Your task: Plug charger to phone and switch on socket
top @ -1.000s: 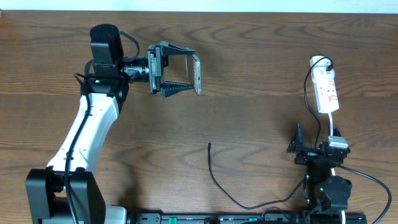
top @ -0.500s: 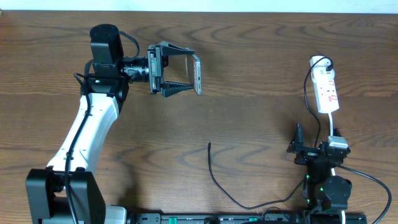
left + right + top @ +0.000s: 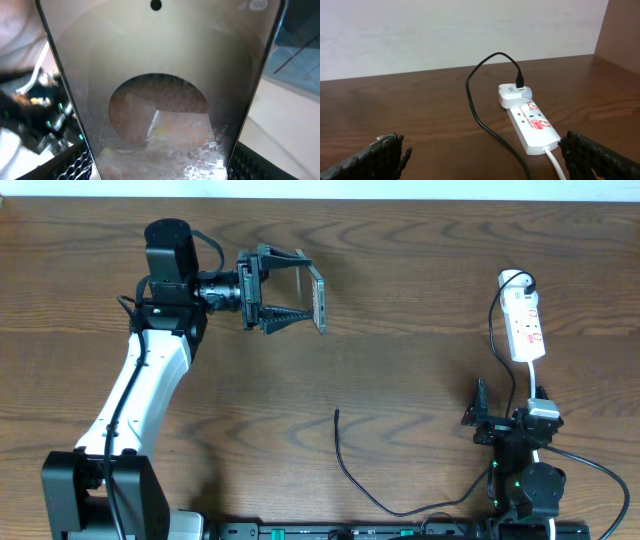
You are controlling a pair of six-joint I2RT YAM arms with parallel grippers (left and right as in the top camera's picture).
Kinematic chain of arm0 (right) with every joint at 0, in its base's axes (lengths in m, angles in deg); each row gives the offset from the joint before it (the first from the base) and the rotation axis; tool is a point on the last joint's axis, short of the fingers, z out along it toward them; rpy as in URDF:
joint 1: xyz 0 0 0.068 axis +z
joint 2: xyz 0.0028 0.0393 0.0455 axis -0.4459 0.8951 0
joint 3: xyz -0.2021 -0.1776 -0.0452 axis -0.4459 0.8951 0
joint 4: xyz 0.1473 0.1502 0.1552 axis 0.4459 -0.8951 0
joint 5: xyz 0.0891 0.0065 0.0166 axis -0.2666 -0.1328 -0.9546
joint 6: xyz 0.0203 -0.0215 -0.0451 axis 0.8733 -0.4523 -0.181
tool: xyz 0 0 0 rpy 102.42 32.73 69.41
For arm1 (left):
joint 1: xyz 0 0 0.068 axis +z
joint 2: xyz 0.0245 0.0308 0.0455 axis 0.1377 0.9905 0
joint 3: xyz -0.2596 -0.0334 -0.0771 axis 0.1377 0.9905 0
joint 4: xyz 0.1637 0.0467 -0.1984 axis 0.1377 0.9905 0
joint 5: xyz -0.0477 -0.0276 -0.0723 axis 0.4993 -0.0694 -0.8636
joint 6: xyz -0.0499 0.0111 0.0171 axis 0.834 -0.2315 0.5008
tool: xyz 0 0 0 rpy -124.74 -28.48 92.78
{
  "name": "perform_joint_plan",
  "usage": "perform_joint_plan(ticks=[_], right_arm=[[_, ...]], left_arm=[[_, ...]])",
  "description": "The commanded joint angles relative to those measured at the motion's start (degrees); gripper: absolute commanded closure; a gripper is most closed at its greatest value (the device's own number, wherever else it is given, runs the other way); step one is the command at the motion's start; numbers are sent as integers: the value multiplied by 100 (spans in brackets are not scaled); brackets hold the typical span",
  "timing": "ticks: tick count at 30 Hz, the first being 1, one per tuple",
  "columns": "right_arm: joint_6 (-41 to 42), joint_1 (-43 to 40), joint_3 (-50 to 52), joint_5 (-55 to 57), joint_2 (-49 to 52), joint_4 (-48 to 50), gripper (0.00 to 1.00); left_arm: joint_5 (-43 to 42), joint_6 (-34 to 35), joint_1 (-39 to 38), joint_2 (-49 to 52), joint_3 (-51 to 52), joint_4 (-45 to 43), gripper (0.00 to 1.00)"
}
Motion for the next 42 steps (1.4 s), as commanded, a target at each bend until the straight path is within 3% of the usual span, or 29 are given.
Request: perform_joint_plan(ticks=[1,5,9,32,42], right_arm=[[72,72,7,66,-31,-20,1],[72,70,7,66,-31,-17,1],[72,70,7,66,-31,-20,1],[72,70,7,66,-31,-20,1],[70,70,7,111,-31,2,1]], left_arm=[[411,-1589,24,-127,-138,-57,92],[673,-2702,24,-125,-138,-52,93],[876,-3316,24,-118,-138,-15,93],[2076,-5305,24,-72,-79,1589,93],[2365,-5604,24,-68,232,1711,93]])
